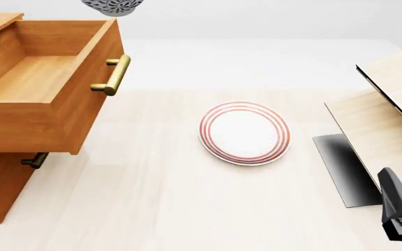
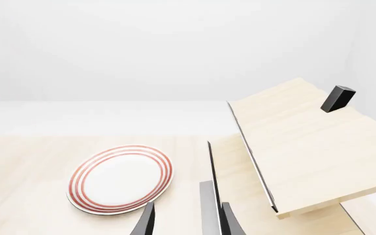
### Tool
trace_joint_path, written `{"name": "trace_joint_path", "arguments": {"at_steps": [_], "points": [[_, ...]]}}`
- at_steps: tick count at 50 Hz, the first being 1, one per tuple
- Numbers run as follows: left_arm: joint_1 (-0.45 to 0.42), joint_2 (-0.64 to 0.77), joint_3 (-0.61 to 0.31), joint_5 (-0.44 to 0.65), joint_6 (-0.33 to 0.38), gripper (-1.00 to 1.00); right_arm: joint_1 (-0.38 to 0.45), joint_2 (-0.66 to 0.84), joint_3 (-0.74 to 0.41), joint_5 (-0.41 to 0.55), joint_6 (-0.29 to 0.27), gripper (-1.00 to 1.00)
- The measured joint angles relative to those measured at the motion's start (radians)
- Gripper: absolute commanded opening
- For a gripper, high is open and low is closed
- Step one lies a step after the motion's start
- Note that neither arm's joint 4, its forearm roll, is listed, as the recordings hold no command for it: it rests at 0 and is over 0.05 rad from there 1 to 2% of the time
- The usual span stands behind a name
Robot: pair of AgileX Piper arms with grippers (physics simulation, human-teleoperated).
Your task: Open the top drawer of the cabinet and put the bowl in it.
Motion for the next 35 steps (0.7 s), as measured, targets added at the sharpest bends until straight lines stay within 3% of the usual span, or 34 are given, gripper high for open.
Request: {"name": "trace_joint_path", "arguments": {"at_steps": [35], "points": [[0.165, -0.189, 0.216, -0.074, -0.094, -1.0, 0.0, 0.0, 0.0, 0.0, 0.0, 1.0]]}}
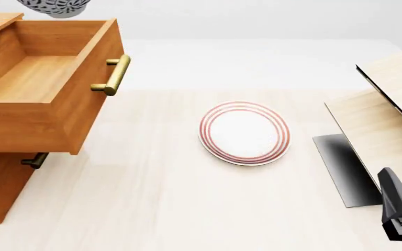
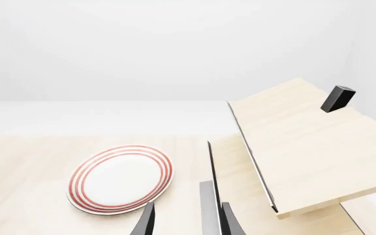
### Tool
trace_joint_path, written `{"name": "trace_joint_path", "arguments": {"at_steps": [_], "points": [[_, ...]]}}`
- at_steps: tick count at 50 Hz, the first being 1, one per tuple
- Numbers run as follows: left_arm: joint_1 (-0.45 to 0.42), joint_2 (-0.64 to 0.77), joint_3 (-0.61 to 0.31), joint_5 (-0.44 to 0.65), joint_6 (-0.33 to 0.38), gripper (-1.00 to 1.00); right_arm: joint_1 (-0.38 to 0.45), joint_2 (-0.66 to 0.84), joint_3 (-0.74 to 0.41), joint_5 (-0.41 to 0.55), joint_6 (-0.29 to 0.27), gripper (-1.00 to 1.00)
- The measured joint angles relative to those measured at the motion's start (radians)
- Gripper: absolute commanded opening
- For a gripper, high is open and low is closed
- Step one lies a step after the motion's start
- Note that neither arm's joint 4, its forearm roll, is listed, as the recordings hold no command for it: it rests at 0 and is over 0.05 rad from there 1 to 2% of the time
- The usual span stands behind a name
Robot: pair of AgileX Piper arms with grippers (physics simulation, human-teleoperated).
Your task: Open the top drawer of the cabinet and put the bowl in it.
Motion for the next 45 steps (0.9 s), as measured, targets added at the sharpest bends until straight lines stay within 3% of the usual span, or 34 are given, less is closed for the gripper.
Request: {"name": "trace_joint_path", "arguments": {"at_steps": [21, 45], "points": [[0.101, -0.067, 0.12, -0.042, -0.026, -1.0, 0.0, 0.0, 0.0, 0.0, 0.0, 1.0], [0.162, -0.038, 0.198, -0.113, -0.04, -1.0, 0.0, 0.0, 0.0, 0.0, 0.0, 1.0]]}}
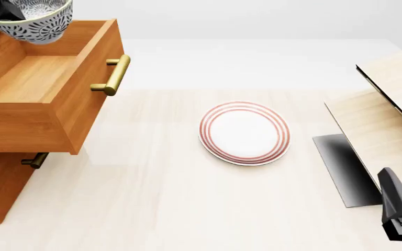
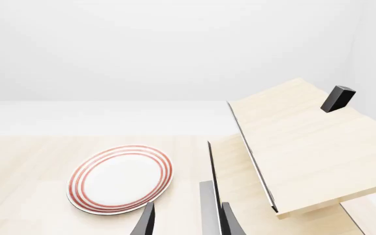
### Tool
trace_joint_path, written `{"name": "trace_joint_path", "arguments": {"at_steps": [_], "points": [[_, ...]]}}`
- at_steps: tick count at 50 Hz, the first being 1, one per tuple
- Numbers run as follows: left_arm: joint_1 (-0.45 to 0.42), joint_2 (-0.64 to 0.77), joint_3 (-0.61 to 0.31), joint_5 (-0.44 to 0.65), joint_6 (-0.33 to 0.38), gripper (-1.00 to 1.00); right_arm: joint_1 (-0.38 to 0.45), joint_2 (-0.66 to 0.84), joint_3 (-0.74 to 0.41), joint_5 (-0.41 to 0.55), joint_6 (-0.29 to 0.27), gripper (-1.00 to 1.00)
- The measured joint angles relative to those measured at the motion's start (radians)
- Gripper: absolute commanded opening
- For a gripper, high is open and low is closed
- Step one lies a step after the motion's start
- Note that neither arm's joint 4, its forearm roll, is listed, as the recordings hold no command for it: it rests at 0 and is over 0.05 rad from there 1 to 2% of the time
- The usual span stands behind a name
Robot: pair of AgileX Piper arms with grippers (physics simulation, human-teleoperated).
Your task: Open the top drawer of the cabinet and put the bowl in it.
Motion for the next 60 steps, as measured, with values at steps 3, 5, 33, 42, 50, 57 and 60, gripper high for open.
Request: {"name": "trace_joint_path", "arguments": {"at_steps": [3, 5, 33, 42, 50, 57, 60], "points": [[0.006, 0.005, 0.007, -0.008, -0.001, -1.0, 0.0, 0.0, 0.0, 0.0, 0.0, 1.0], [0.01, 0.007, 0.012, -0.013, -0.002, -1.0, 0.0, 0.0, 0.0, 0.0, 0.0, 1.0], [0.059, 0.062, 0.073, -0.087, 0.0, -1.0, 0.0, 0.0, 0.0, 0.0, 0.0, 1.0], [0.069, 0.081, 0.086, -0.109, -0.003, -1.0, 0.0, 0.0, 0.0, 0.0, 0.0, 1.0], [0.08, 0.093, 0.106, -0.129, -0.005, -1.0, 0.0, 0.0, 0.0, 0.0, 0.0, 1.0], [0.089, 0.098, 0.124, -0.144, -0.008, -1.0, 0.0, 0.0, 0.0, 0.0, 0.0, 1.0], [0.093, 0.1, 0.131, -0.149, -0.009, -1.0, 0.0, 0.0, 0.0, 0.0, 0.0, 1.0]]}}
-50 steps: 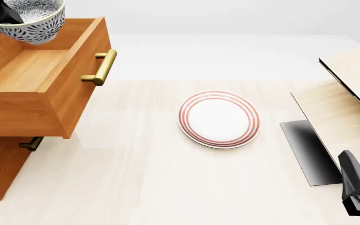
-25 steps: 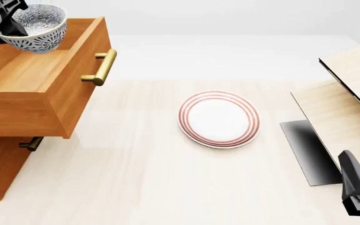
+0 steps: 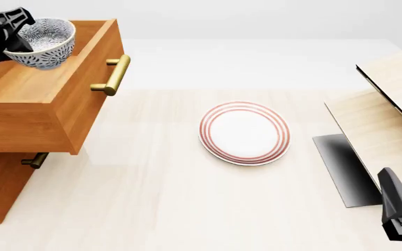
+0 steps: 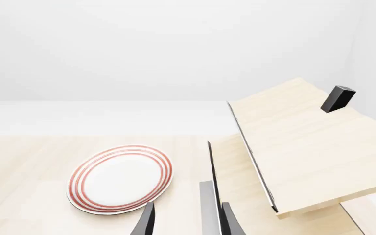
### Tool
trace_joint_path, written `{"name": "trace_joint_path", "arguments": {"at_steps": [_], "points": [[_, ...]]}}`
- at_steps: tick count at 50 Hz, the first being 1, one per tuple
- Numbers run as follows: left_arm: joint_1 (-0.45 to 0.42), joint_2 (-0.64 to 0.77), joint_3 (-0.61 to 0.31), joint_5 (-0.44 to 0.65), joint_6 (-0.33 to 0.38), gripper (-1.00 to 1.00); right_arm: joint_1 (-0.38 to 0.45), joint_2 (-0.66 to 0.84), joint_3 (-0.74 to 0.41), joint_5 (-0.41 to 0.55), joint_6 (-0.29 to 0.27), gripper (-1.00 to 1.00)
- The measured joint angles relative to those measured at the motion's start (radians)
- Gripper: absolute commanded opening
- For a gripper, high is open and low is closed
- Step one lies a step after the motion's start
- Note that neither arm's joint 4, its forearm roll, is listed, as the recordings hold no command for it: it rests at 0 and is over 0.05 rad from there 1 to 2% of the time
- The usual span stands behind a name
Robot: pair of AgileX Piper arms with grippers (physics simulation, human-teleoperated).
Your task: Open the top drawer of the cabinet and put the bowl in it.
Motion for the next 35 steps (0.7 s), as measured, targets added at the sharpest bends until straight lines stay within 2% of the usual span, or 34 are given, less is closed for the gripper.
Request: {"name": "trace_joint_path", "arguments": {"at_steps": [35], "points": [[0.026, 0.05, 0.056, -0.068, -0.01, -1.0, 0.0, 0.0, 0.0, 0.0, 0.0, 1.0]]}}
